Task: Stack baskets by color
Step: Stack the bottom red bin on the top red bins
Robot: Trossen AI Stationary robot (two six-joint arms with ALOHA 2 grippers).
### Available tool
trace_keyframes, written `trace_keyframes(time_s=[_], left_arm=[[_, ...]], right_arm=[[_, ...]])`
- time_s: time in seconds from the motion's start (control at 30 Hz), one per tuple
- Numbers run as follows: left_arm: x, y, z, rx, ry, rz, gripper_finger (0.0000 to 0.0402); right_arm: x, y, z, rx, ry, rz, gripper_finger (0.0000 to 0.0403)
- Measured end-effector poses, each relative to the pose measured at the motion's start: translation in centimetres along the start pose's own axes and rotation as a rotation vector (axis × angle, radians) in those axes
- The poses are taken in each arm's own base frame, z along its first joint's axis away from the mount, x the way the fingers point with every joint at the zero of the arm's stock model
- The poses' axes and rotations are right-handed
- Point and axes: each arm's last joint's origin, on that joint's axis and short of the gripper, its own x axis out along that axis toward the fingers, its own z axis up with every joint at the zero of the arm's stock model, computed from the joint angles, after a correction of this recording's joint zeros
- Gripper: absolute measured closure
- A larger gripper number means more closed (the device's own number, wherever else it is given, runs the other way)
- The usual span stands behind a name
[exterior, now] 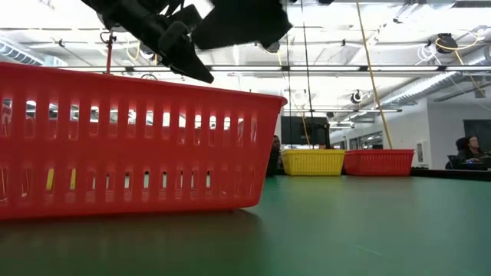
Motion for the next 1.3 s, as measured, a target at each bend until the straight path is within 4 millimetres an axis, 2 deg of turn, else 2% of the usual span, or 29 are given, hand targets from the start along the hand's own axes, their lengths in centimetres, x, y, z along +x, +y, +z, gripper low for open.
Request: trace_keyframes(time_s=[0.2,0.43,0.6,0.8,1.07,1.2,1.3], left_arm=[[0.0,0.0,0.0,-0.001,0.0,-0.001,0.0328],[0.0,0.0,0.0,-0.001,-0.002,-0.002,0.0328],[0.0,0.0,0.0,-0.001,-0.004,-0.001,0.0328],[0.0,0.0,0.0,0.001,-0.004,-0.001,0.0328],[0.0,0.0,0.0,0.002,-0.004,0.0,0.0328],[0.0,0.0,0.0,0.002,-0.004,0.0,0.0328],[0.0,0.0,0.1,0.001,-0.004,0.0,0.0328]], right_arm=[[2.1,0.1,0.0,-0.022,0.01,-0.003,0.02],[2.4,-0.2,0.0,-0.017,0.006,-0.009,0.02],[3.5,-0.4,-0.8,-0.015,0.046,0.033,0.0213],[4.1,-1.0,-1.3,-0.033,0.074,0.046,0.0265],[4.1,-1.9,-1.6,-0.058,0.115,0.03,0.0389],[4.0,-1.9,-1.7,-0.066,0.132,0.029,0.0388],[3.0,-1.9,-1.5,-0.067,0.163,0.024,0.0387]])
